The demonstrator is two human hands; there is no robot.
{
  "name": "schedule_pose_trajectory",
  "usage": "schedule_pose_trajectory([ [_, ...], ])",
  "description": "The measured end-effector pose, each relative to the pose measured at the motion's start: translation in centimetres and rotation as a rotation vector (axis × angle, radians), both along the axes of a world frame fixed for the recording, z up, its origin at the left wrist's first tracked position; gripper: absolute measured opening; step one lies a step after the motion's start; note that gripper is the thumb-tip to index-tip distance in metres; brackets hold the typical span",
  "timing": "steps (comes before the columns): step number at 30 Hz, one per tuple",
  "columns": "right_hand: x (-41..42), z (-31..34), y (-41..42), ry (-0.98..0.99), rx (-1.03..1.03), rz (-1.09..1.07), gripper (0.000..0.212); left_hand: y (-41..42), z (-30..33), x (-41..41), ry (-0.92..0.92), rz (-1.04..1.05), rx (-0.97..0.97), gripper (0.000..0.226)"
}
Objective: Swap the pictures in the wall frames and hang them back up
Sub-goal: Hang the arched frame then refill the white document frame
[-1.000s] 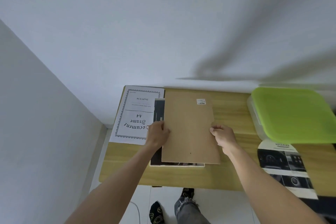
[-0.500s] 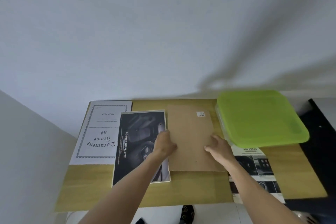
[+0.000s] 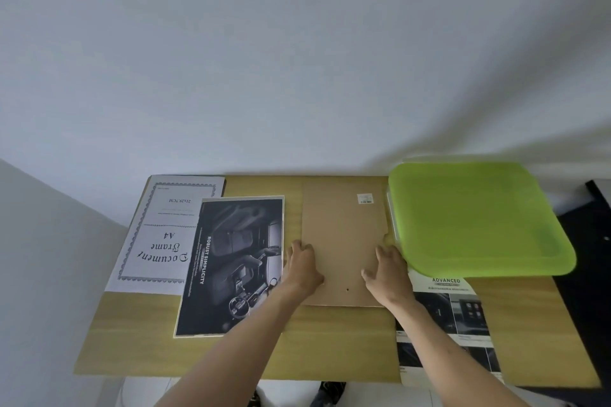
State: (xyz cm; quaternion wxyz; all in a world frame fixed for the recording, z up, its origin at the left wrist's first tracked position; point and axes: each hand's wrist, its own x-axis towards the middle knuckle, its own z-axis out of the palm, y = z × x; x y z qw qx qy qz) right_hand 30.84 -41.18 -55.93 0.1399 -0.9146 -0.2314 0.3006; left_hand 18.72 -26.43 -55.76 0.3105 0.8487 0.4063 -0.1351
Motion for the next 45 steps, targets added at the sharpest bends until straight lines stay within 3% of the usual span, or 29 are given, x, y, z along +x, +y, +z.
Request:
schedule_pose_trajectory([
  [14, -0.8, -1.0, -0.3, -0.110, -0.073, 0.106, 0.063, -1.0, -0.6, -0.5, 0.035, -0.096, 0.150, 0.050],
  [23, -1.3, -0.7, 0.2, -0.166, -0.100, 0.130, 0.060, -0.4, -0.3, -1.5, -0.018, -0.112, 0.101, 0.060],
  [29, -3.8, 0.6, 2.4, -0.312, 0.053, 0.263, 0.051, 2.3, 0.8, -5.2, -0.209, -0.032, 0.231, 0.053],
  [35, -8.9, 2.0, 6.7, -0.219, 0.175, 0.404, 0.050, 7.3, 1.1, -12.7, -0.130, 0.126, 0.230, 0.051],
  [37, -11.0, 2.1, 8.0, -0.177, 0.145, 0.441, 0.052, 8.5, 1.1, -15.0, -0.084, 0.124, 0.214, 0.060],
  [41, -14.9, 1.7, 9.9, -0.185, 0.042, 0.493, 0.057, 9.7, 0.5, -18.4, 0.021, 0.085, 0.157, 0.103],
  [45, -17.7, 0.5, 10.8, -0.162, -0.091, 0.429, 0.072, 10.3, -0.1, -20.1, 0.152, -0.034, 0.082, 0.131],
])
